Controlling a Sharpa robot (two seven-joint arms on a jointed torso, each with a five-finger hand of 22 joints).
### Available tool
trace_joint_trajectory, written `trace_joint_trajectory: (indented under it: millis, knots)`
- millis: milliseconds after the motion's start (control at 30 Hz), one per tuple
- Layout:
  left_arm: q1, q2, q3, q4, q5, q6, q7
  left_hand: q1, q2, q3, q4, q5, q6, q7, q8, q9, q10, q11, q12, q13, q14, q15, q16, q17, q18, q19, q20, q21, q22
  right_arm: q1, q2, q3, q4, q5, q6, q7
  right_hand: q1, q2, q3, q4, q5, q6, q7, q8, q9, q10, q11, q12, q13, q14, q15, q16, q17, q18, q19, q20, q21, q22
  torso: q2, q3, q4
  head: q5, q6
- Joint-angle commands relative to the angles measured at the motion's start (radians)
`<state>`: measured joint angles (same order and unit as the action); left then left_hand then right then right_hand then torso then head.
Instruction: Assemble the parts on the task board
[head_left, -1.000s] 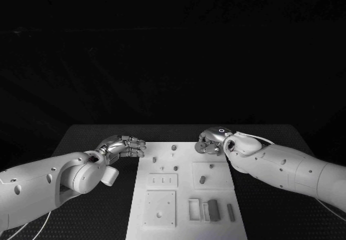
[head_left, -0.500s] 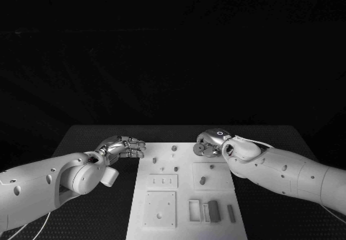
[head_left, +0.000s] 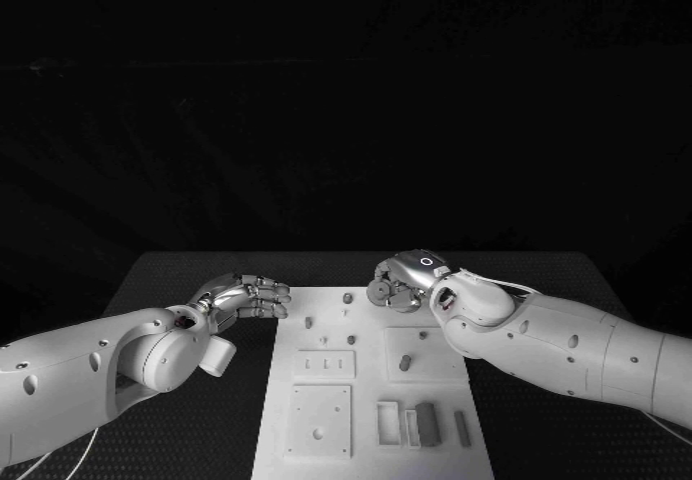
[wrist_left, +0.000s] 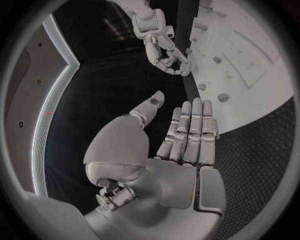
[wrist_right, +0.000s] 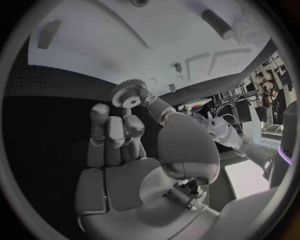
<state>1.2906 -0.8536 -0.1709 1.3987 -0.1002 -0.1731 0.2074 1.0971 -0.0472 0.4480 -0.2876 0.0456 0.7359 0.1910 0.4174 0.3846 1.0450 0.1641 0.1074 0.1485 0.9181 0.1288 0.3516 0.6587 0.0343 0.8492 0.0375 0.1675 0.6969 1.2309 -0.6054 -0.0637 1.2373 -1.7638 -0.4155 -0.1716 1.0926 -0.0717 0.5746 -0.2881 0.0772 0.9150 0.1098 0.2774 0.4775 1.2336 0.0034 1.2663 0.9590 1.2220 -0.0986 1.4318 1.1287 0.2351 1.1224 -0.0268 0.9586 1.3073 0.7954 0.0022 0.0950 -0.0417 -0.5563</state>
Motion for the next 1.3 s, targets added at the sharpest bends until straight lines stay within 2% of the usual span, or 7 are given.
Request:
trace_joint_trajectory:
  millis: [33, 233, 433, 533, 667, 900, 1300]
  knots:
    - [0.001, -0.002, 0.001, 0.005, -0.004, 0.006, 0.008, -0.011, -0.003, -0.007, 0.001, 0.004, -0.007, 0.022, -0.005, -0.001, 0.005, 0.003, -0.006, 0.002, 0.001, 0.002, -0.007, 0.001, -0.01, -0.002, -0.005, -0.006, -0.001, 0.0, 0.011, 0.0, 0.023, -0.031, -0.01, -0.018, 0.005, -0.007, 0.007, 0.002, 0.003, 0.054, 0.003, 0.004, 0.055, 0.003, -0.003, 0.001, -0.002, 0.005, -0.006, 0.003, -0.003, 0.027, 0.007, 0.0, 0.005, 0.015, 0.0, -0.0004, 0.0021, 0.0, 0.0]
    - [0.001, -0.004, 0.001, 0.007, -0.004, 0.003, 0.007, -0.011, -0.003, -0.007, 0.0, 0.004, -0.007, 0.022, -0.005, -0.001, 0.005, 0.003, -0.006, 0.002, 0.001, 0.002, -0.007, 0.002, -0.01, -0.002, -0.005, -0.006, -0.001, 0.001, 0.046, -0.003, 0.034, -0.034, 0.005, -0.02, 0.004, -0.012, 0.008, 0.003, 0.003, 0.05, 0.003, 0.001, 0.055, 0.004, -0.002, -0.002, -0.005, 0.005, -0.005, 0.001, -0.005, 0.027, 0.007, -0.001, 0.004, 0.015, 0.0, -0.0007, 0.002, 0.007, -0.001]
    - [0.002, 0.002, 0.001, 0.007, -0.005, 0.004, 0.008, -0.011, -0.003, -0.007, 0.0, 0.004, -0.007, 0.022, -0.005, -0.001, 0.005, 0.003, -0.007, 0.002, 0.001, 0.002, -0.008, 0.002, -0.01, -0.002, -0.005, -0.007, -0.001, 0.0, 0.11, -0.023, -0.002, -0.04, 0.022, -0.02, 0.002, -0.013, 0.009, 0.004, 0.003, 0.049, 0.004, 0.0, 0.055, 0.004, -0.002, -0.003, -0.006, 0.004, -0.005, 0.0, -0.007, 0.027, 0.008, -0.001, 0.004, 0.014, 0.001, 0.0001, 0.0039, 0.004, -0.001]
    - [0.002, 0.003, 0.001, 0.006, -0.005, 0.005, 0.008, -0.011, -0.003, -0.007, 0.0, 0.004, -0.007, 0.022, -0.005, -0.001, 0.006, 0.003, -0.007, 0.002, 0.002, 0.002, -0.008, 0.002, -0.01, -0.002, -0.005, -0.007, -0.001, -0.002, 0.132, -0.029, -0.022, -0.042, 0.029, -0.022, 0.002, -0.013, 0.009, 0.004, 0.003, 0.048, 0.004, -0.001, 0.055, 0.003, -0.002, -0.004, -0.008, 0.004, -0.005, 0.0, -0.008, 0.027, 0.008, -0.001, 0.003, 0.014, 0.0, 0.0003, 0.005, 0.004, -0.002]
    - [0.002, 0.004, 0.001, 0.004, -0.005, 0.005, 0.007, -0.011, -0.003, -0.007, 0.0, 0.004, -0.007, 0.022, -0.006, -0.001, 0.006, 0.003, -0.007, 0.002, 0.002, 0.002, -0.008, 0.002, -0.01, -0.002, -0.005, -0.007, -0.001, -0.006, 0.151, -0.029, -0.045, -0.041, 0.034, -0.023, 0.001, -0.013, 0.009, 0.004, 0.003, 0.047, 0.004, -0.001, 0.055, 0.003, -0.002, -0.005, -0.008, 0.003, -0.005, -0.001, -0.009, 0.027, 0.008, -0.001, 0.003, 0.014, 0.0, -0.0001, 0.0059, 0.005, -0.003]
    - [0.002, 0.007, 0.001, 0.004, -0.005, 0.005, 0.008, -0.011, -0.003, -0.007, 0.0, 0.004, -0.007, 0.022, -0.006, -0.001, 0.006, 0.003, -0.008, 0.002, 0.002, 0.002, -0.008, 0.003, -0.01, -0.002, -0.005, -0.007, -0.002, -0.012, 0.182, -0.033, -0.084, -0.039, 0.039, -0.017, 0.0, -0.013, 0.01, 0.005, 0.003, 0.046, 0.004, -0.002, 0.056, 0.003, -0.002, -0.006, -0.009, 0.002, -0.005, -0.002, -0.011, 0.027, 0.007, -0.001, 0.003, 0.014, 0.0, 0.0004, 0.0025, 0.007, -0.002]
    - [0.002, 0.01, 0.001, 0.002, -0.006, 0.006, 0.007, -0.011, -0.003, -0.007, 0.001, 0.004, -0.007, 0.022, -0.006, -0.001, 0.006, 0.003, -0.008, 0.003, 0.002, 0.002, -0.009, 0.003, -0.01, -0.002, -0.005, -0.008, -0.002, -0.018, 0.2, -0.036, -0.12, -0.033, 0.065, -0.019, 0.0, -0.012, 0.011, 0.004, 0.003, 0.045, 0.005, -0.003, 0.056, 0.003, -0.001, -0.006, -0.009, 0.001, -0.004, -0.003, -0.012, 0.027, 0.007, -0.001, 0.002, 0.013, 0.0, 0.0009, 0.0031, 0.007, -0.003]
